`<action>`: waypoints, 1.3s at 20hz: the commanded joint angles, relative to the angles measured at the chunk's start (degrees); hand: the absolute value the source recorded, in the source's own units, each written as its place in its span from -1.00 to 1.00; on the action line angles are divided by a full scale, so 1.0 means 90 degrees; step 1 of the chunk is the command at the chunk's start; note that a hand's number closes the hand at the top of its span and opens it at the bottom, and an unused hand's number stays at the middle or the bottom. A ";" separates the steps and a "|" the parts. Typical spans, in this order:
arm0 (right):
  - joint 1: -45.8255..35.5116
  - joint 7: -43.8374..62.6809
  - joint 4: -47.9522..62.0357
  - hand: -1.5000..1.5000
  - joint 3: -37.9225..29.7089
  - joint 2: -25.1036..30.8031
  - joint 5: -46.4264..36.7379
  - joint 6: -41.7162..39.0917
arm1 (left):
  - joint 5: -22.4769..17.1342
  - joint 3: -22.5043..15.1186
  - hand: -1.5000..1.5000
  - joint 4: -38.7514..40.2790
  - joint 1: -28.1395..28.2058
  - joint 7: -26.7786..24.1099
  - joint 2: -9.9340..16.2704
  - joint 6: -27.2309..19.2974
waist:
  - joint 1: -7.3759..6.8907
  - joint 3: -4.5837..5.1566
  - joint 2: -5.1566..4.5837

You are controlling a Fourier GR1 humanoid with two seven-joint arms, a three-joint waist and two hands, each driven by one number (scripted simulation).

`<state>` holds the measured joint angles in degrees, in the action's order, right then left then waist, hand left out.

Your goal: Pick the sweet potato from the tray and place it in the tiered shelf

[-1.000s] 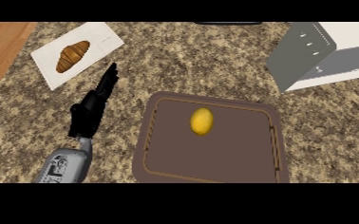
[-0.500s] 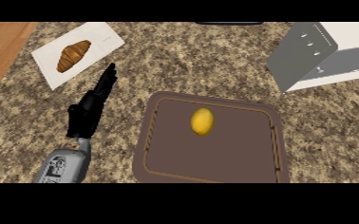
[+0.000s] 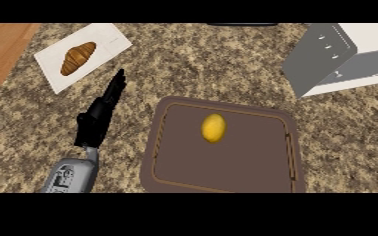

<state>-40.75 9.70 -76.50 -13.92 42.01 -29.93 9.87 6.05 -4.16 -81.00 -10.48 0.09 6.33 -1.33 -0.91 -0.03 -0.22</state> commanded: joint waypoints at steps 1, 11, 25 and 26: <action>-0.0350 -0.0427 0.0523 1.00 -0.0412 -0.0707 0.0758 0.0407 | -0.0059 0.0114 0.00 -0.0164 -0.0247 0.0235 0.0084 0.0032 | -0.0067 -0.0009 -0.0011; -0.1181 -0.2143 0.3014 1.00 -0.0867 -0.0226 0.1100 0.0233 | 0.0164 0.0074 0.00 0.0062 -0.0402 0.0380 -0.0166 -0.0139 | 0.0011 0.0001 -0.0004; -0.1063 -0.1655 0.3974 -1.00 -0.1091 0.0178 0.0569 0.1151 | 0.0198 0.0009 0.00 -0.0332 0.0209 0.0096 -0.0158 -0.0009 | 0.0055 0.0002 0.0021; -0.1176 -0.1933 0.4237 -1.00 -0.1264 0.0380 0.0713 0.1046 | 0.0122 0.0212 0.00 0.0252 -0.0122 -0.0100 -0.0126 0.0031 | 0.0060 0.0002 0.0001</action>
<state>-51.34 -5.24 -39.97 -22.52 44.48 -26.81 20.59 7.35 -3.48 -82.10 -10.62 1.01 5.32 -1.04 -0.69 -0.02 -0.20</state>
